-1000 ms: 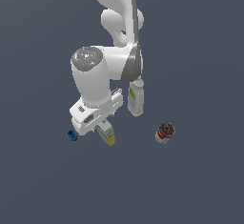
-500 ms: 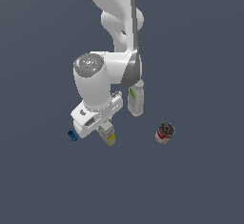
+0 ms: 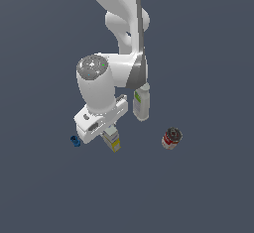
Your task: Pick up a designated object from a clutter of objects.
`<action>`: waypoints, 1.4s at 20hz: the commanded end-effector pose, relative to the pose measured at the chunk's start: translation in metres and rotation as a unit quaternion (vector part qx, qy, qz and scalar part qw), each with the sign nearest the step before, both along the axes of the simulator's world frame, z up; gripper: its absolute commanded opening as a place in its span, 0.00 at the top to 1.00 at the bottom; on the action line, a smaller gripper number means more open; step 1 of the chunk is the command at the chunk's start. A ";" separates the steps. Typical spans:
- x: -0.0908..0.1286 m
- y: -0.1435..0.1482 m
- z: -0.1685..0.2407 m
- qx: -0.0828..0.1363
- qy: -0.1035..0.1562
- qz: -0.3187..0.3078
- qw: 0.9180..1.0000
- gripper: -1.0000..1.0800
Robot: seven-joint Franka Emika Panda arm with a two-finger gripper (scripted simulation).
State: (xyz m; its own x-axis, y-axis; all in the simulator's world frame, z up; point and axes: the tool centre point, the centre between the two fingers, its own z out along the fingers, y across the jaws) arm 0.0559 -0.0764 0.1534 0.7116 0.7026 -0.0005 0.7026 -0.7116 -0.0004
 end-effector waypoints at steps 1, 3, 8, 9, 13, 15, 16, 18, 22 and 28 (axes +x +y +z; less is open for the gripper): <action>0.001 0.001 0.004 0.000 0.000 0.000 1.000 1.00; 0.001 0.003 0.010 0.000 0.000 0.000 1.000 1.00; 0.003 0.011 0.036 0.000 0.000 0.000 1.000 1.00; 0.004 0.013 0.043 0.000 0.000 0.000 1.000 1.00; 0.007 0.023 0.076 0.000 0.000 0.000 1.000 1.00; 0.008 0.029 0.095 0.000 0.000 0.000 1.000 1.00; 0.009 0.032 0.105 0.000 0.000 0.000 1.000 1.00; 0.011 0.039 0.126 0.000 0.000 0.000 1.000 1.00; 0.015 0.052 0.168 0.000 0.000 0.000 1.000 1.00; 0.022 0.071 0.229 0.000 0.000 0.000 1.000 1.00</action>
